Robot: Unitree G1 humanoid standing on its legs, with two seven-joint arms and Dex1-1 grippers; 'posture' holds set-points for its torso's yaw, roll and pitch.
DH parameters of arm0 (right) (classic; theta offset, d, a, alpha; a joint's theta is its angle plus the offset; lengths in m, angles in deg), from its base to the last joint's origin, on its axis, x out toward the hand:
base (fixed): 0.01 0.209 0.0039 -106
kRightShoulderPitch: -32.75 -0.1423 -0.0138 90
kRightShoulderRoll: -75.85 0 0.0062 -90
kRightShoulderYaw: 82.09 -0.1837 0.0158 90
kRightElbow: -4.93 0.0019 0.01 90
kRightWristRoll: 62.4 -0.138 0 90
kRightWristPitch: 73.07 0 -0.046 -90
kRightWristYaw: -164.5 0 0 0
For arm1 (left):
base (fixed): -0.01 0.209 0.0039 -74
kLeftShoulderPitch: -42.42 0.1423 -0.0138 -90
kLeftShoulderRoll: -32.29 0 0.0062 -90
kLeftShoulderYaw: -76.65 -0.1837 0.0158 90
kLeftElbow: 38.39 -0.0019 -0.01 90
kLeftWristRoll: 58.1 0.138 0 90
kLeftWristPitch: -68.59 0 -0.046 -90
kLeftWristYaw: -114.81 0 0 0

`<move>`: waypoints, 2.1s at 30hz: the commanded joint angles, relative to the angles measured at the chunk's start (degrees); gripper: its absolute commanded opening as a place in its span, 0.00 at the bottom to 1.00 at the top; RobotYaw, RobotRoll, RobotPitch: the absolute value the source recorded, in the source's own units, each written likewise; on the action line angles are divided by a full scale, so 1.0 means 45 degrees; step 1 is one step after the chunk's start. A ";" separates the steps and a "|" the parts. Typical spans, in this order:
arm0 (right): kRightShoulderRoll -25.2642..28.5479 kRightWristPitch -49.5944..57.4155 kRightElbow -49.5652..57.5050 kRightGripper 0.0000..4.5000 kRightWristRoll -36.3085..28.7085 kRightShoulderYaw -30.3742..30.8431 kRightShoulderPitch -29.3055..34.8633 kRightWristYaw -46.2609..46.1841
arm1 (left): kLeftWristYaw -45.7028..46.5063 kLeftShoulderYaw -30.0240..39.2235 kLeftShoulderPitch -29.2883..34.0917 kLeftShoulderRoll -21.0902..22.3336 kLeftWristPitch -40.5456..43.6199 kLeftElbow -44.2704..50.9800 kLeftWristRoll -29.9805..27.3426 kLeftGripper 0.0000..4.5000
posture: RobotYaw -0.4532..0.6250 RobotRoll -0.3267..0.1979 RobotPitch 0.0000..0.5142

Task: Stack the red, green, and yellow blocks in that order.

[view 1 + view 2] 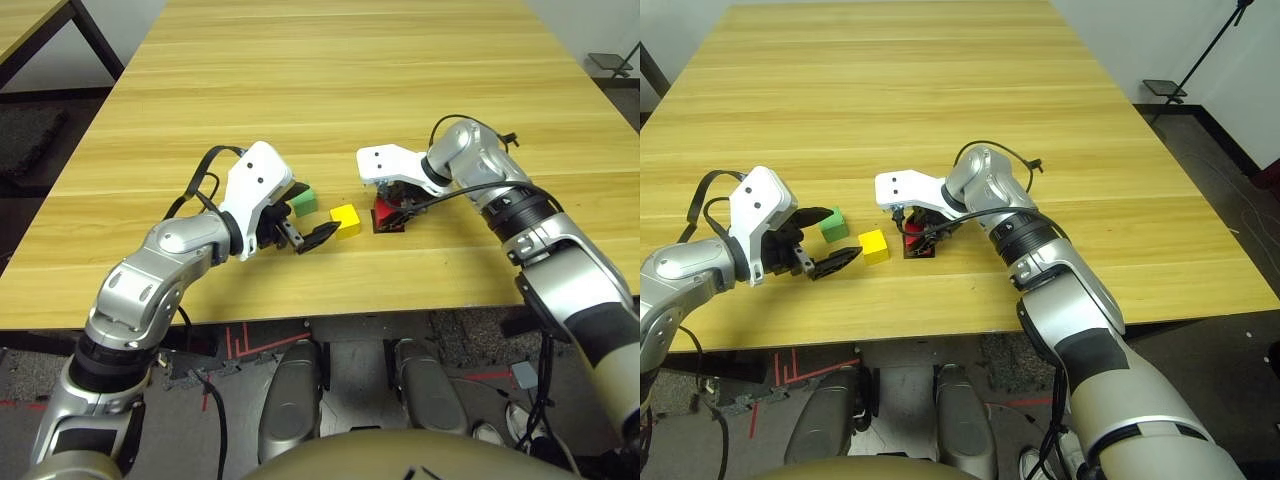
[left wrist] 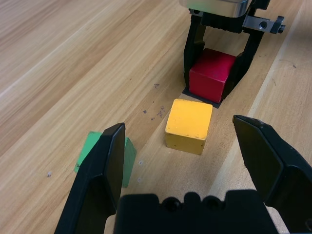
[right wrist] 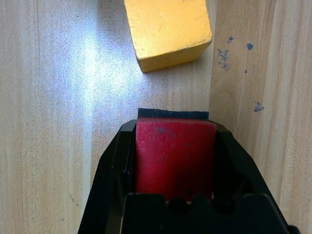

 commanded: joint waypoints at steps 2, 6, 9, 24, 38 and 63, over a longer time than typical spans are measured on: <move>0.0134 -0.0148 0.0079 0.47 -0.0166 0.0230 0.0287 0.0046 | 0.0023 0.0050 0.0013 0.0047 0.0100 0.0135 0.0063 1.00 | 0.95 0.07 0.26; 0.0201 -0.0389 -0.0034 0.54 -0.0405 0.0078 0.0435 0.0063 | -0.0040 0.0077 -0.0183 -0.0096 -0.0229 -0.0280 0.0131 1.00 | 0.92 0.12 0.23; 0.0312 -0.0750 -0.0048 0.74 -0.1150 -0.0372 0.0464 0.0346 | -0.0266 0.0073 -0.0613 -0.0107 -0.0558 -0.0951 0.0239 1.00 | 0.90 0.14 0.21; 0.5113 0.2668 0.2609 0.99 -0.6104 -0.4609 0.0644 0.1455 | -0.4620 -0.2389 -0.4399 0.0800 -0.4128 -0.8013 0.2983 1.00 | 0.67 0.27 0.08; 0.6249 0.6188 0.7487 1.00 -0.8141 -0.6022 0.3809 -0.1199 | -0.5572 -0.2446 -0.4874 -0.0932 -0.6675 -1.2124 0.4360 0.96 | 0.57 0.30 0.08; 0.5905 0.6020 0.7075 1.00 -0.8744 -0.5675 0.4489 -0.2311 | -0.5391 -0.3055 -0.7284 -0.3134 -0.0887 -0.6045 0.2583 0.44 | 0.59 0.37 0.15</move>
